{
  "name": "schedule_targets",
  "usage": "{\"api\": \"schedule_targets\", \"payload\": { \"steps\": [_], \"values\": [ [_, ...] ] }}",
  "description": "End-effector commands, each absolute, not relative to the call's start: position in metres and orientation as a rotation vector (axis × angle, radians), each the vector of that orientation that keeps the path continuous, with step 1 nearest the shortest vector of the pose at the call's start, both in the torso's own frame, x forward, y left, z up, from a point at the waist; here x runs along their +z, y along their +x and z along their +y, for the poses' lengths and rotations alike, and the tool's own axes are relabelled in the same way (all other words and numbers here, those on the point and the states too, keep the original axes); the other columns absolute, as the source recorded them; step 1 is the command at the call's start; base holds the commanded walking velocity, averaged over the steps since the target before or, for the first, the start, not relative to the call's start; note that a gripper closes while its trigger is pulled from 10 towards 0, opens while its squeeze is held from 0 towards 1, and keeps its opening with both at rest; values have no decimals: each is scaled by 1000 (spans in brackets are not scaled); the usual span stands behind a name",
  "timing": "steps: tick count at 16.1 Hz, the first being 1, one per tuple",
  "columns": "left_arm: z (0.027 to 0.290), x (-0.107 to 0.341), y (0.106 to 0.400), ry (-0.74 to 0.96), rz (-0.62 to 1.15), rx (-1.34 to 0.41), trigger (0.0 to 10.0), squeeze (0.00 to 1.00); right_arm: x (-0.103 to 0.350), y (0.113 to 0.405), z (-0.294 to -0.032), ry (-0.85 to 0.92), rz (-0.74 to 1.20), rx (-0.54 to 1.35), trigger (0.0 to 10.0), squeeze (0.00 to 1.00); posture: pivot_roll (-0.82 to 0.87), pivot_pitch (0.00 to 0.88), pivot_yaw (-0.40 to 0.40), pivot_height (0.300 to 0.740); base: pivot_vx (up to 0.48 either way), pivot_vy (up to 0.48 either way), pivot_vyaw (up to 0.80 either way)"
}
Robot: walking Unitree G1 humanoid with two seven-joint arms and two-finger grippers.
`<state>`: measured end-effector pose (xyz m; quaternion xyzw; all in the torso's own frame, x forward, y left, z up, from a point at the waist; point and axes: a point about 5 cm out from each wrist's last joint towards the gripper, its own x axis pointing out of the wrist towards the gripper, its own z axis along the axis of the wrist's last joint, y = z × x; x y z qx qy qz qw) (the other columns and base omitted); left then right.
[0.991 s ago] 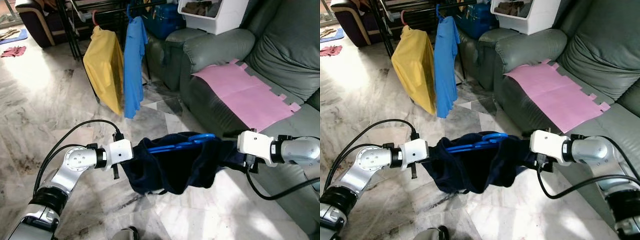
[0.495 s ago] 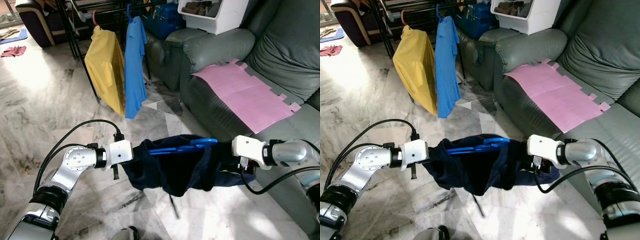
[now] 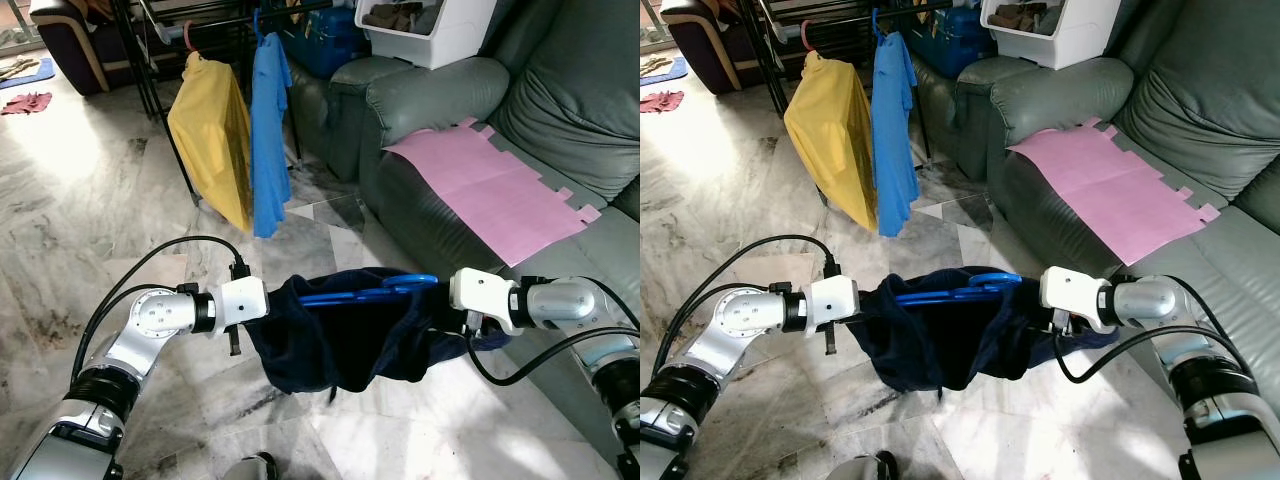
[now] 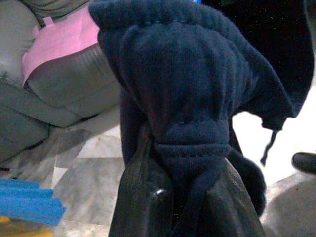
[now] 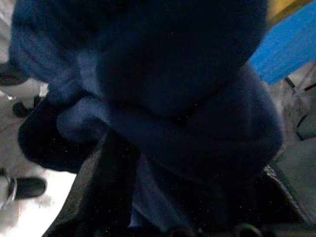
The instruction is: Hang hanger
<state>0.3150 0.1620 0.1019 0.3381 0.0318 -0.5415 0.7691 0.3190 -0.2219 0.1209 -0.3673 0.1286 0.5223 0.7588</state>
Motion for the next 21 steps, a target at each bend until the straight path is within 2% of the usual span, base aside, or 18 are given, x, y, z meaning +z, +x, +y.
{"api": "schedule_targets", "payload": {
  "steps": [1, 12, 13, 14, 15, 16, 17, 18, 20, 21],
  "values": [
    [162, 110, 320, 738, 27, -1152, 0, 0, 129, 321, -219, -798, 240, 1149, 0, 0, -9, 88, -1, 740, 0, 0, 0],
    [167, 109, 324, 748, 36, -1107, 0, 0, 123, 315, -223, -760, 293, 1190, 0, 0, -9, 82, -8, 740, 0, 0, 0],
    [167, 108, 324, 750, 42, -1104, 431, 0, 122, 315, -223, -759, 294, 1191, 0, 0, -9, 82, -8, 740, 0, 0, 0],
    [168, 108, 325, 754, 44, -1097, 2588, 0, 121, 315, -222, -757, 294, 1191, 0, 0, -8, 82, -7, 740, 0, 0, 0],
    [169, 108, 325, 759, 44, -1090, 3020, 0, 121, 315, -222, -756, 294, 1192, 0, 0, -8, 82, -7, 740, 0, 0, 0],
    [169, 108, 326, 760, 41, -1086, 4353, 0, 120, 314, -222, -755, 293, 1193, 0, 0, -8, 83, -7, 740, 0, 0, 0],
    [168, 108, 326, 762, 39, -1082, 4980, 0, 120, 314, -221, -754, 293, 1193, 0, 0, -7, 83, -8, 740, 0, 0, 0],
    [168, 108, 326, 764, 36, -1076, 5176, 0, 119, 313, -221, -753, 292, 1195, 0, 0, -7, 84, -9, 740, 0, 0, 0],
    [169, 109, 328, 760, 26, -1039, 10000, 0, 118, 312, -219, -751, 289, 1195, 0, 0, -8, 89, -8, 740, 0, 0, 0],
    [169, 111, 330, 716, 27, -1020, 10000, 475, 117, 312, -219, -750, 287, 1195, 0, 0, -8, 91, -8, 740, 0, 0, 0]
  ]
}}
